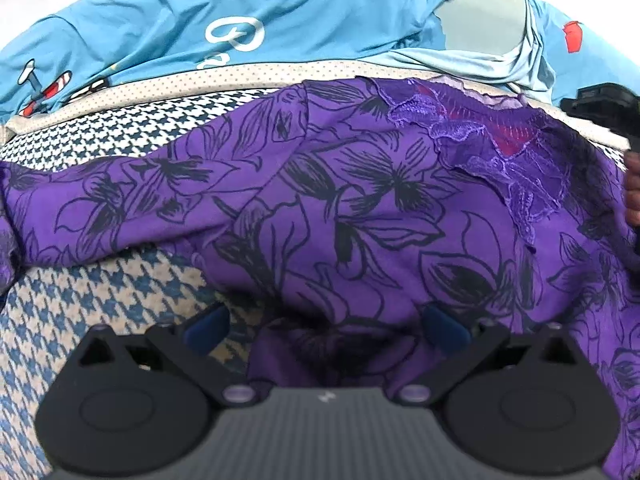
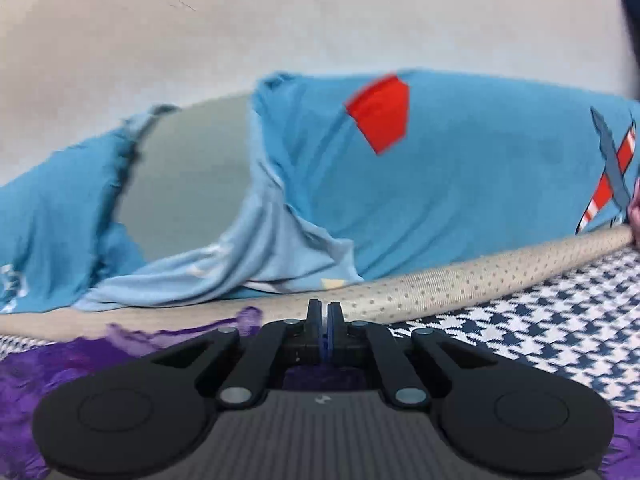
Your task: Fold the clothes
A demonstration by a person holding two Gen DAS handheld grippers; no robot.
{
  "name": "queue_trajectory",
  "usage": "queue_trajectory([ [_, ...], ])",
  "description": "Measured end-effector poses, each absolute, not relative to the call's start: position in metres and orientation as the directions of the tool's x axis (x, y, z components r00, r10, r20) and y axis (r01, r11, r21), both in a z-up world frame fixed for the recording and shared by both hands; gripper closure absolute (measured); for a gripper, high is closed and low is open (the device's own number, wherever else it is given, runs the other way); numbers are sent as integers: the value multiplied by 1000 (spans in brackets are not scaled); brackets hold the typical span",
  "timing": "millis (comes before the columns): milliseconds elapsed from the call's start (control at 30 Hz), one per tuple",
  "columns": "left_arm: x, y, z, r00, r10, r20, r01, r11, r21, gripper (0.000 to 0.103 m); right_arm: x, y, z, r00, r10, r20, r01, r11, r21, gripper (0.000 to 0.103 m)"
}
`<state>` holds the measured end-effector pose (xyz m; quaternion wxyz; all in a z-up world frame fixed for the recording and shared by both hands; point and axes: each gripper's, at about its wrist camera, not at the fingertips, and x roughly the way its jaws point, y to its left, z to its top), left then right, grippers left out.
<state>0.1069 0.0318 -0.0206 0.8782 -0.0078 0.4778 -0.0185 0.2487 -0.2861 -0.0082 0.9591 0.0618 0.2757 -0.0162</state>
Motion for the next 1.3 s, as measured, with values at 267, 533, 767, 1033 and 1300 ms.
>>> queue_trajectory([
  [267, 90, 39, -5, 593, -89, -800, 71, 996, -59, 0, 184, -270, 10, 819, 85, -567, -7, 990, 140, 82],
  [533, 55, 39, 0, 630, -97, -770, 131, 991, -18, 0, 117, -255, 14, 784, 125, -609, -50, 989, 138, 80],
  [767, 19, 44, 10, 676, -105, -729, 159, 987, 4, 0, 60, -251, 20, 772, 153, -616, -74, 986, 152, 75],
  [1033, -28, 40, 13, 678, -162, -717, 177, 983, -55, 0, -10, -256, 25, 776, 144, -614, -105, 989, 100, 71],
  [1300, -61, 26, 8, 657, -173, -734, 192, 980, -59, 0, -51, -260, 13, 726, 158, -669, -121, 987, 102, 71],
])
